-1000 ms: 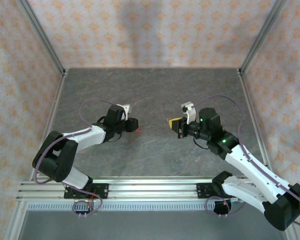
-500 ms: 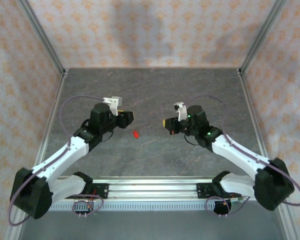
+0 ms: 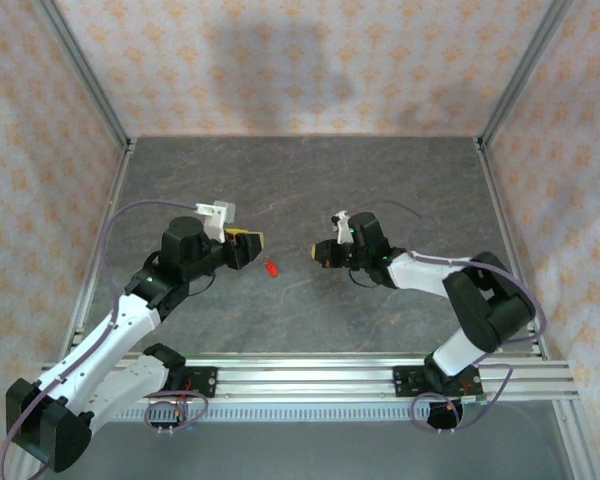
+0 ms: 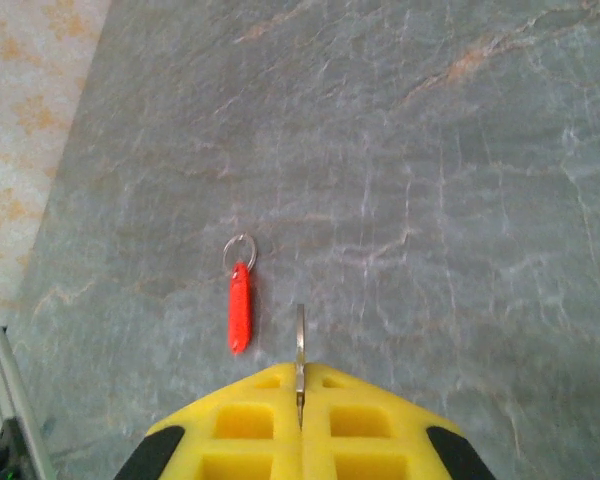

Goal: Remove the keys from the keyring

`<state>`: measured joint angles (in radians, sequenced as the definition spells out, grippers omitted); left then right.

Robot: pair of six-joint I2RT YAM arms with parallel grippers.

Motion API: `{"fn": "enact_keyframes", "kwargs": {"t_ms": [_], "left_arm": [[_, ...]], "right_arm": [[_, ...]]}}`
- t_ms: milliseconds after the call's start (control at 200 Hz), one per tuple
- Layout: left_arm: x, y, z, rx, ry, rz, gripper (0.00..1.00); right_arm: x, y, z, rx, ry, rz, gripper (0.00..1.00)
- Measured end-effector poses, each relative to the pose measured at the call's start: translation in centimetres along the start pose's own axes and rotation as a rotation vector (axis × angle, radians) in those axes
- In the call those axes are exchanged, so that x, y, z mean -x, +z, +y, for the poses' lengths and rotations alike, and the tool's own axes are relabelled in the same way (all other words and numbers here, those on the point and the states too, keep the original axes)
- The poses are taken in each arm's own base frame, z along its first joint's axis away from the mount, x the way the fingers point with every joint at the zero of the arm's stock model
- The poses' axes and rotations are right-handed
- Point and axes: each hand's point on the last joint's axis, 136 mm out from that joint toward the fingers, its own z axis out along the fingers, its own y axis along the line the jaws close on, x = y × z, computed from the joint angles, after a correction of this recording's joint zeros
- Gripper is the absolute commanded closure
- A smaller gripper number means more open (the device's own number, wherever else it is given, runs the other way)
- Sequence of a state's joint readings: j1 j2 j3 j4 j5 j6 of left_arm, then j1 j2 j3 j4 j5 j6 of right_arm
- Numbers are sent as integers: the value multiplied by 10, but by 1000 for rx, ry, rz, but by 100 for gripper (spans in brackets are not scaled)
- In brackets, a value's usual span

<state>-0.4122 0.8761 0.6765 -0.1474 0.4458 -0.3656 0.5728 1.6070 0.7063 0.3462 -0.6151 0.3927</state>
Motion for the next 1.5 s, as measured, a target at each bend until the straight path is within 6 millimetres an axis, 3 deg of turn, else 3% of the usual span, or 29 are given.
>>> {"fn": "enact_keyframes", "kwargs": {"t_ms": [265, 400, 516, 561, 581, 596, 701, 826, 856, 876, 891, 1041, 1151, 1366, 1502], "left_arm": [[-15, -2, 4, 19, -14, 59, 49], [-16, -2, 4, 20, -15, 63, 48], [-16, -2, 4, 21, -15, 63, 46], [-16, -2, 5, 22, -15, 64, 46], [-16, -2, 5, 22, -15, 64, 46], [-16, -2, 5, 22, -15, 63, 45], [-16, -2, 6, 30, -15, 61, 44], [-15, -2, 10, 50, -15, 56, 26], [-15, -2, 11, 58, -14, 55, 17], [-15, -2, 12, 64, -18, 54, 3], [-15, -2, 13, 69, -15, 53, 1], [-13, -3, 26, 144, -21, 31, 1], [-13, -8, 48, 264, -27, 18, 1], [-13, -24, 104, 608, 4, 17, 0], [-5, -34, 127, 741, 88, -11, 0]], "right_arm": [[-19, 32, -27, -25, 68, 72, 100], [-23, 40, -32, -26, 84, 91, 89], [-21, 40, -29, -14, 92, 84, 63], [-19, 38, -25, -5, 81, 79, 32], [-18, 37, -22, 3, 76, 77, 4], [-17, 36, -20, 10, 74, 75, 0], [-9, 24, -13, -1, 38, 40, 1], [-2, 1, -19, -58, 12, 0, 1], [0, -7, -21, -80, 6, -12, 1], [1, -11, -21, -89, 4, -17, 1], [2, -14, -22, -100, -1, -24, 1], [24, -58, -16, -188, -70, -124, 1], [40, -92, -15, -288, -127, -210, 1], [74, -153, -49, -644, -175, -413, 1], [89, -186, -68, -847, -222, -532, 1]]}}
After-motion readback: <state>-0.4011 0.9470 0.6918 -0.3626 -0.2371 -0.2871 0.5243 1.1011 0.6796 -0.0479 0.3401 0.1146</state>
